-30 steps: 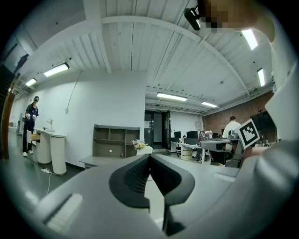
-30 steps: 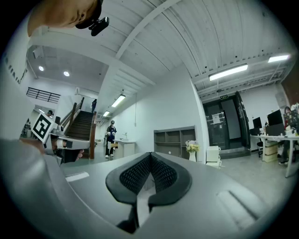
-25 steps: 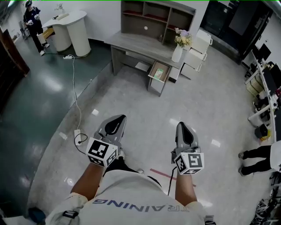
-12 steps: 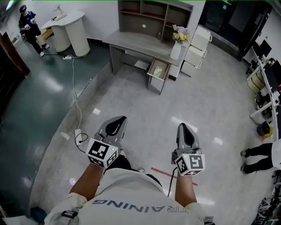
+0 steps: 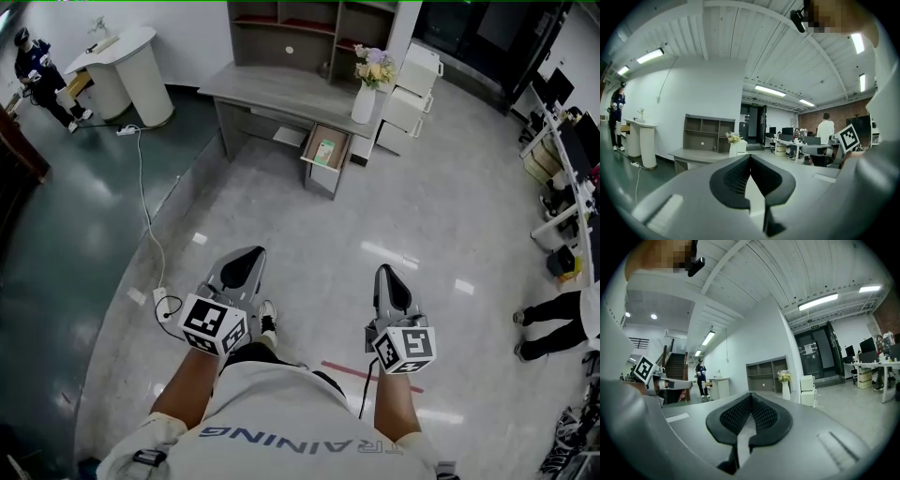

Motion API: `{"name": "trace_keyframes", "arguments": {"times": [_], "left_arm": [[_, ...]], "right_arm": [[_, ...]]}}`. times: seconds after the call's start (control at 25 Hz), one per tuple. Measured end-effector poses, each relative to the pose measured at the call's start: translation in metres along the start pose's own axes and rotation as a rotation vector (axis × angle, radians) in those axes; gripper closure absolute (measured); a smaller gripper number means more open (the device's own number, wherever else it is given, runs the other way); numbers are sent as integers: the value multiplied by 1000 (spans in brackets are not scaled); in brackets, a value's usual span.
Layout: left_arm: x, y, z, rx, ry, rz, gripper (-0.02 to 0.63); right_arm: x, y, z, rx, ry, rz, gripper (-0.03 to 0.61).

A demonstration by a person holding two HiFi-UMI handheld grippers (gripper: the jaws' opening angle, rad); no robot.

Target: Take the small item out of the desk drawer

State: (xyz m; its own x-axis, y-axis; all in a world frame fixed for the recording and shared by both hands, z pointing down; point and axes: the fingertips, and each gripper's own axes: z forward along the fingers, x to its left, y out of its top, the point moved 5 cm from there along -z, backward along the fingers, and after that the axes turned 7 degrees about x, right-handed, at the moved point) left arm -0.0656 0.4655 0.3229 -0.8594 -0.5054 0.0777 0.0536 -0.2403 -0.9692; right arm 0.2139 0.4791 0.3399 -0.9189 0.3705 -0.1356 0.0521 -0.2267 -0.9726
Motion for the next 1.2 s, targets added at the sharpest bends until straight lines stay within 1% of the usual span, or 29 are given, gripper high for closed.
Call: {"name": "trace_keyframes", "arguments": {"times": [0.16, 0.36, 0.6, 0.8, 1.04, 1.2], "left_arm": [[27, 14, 37, -8, -19, -7, 615], [77, 32, 77, -11, -17, -9, 615], [143, 40, 113, 6, -16, -27, 615], [191, 44, 141, 9, -31, -32, 615], [234, 46, 165, 24, -49, -33, 615], [252, 46, 182, 23, -55, -43, 615]], "right_arm": [[-10, 14, 40, 17, -14, -18, 564], [-13, 31, 103, 41, -18, -25, 565], [-1, 43, 182, 67, -5, -33, 564], [9, 47, 239, 81, -3, -44, 565], [23, 55, 285, 78, 0, -61, 565], [19, 53, 308, 107, 0, -75, 564]]}}
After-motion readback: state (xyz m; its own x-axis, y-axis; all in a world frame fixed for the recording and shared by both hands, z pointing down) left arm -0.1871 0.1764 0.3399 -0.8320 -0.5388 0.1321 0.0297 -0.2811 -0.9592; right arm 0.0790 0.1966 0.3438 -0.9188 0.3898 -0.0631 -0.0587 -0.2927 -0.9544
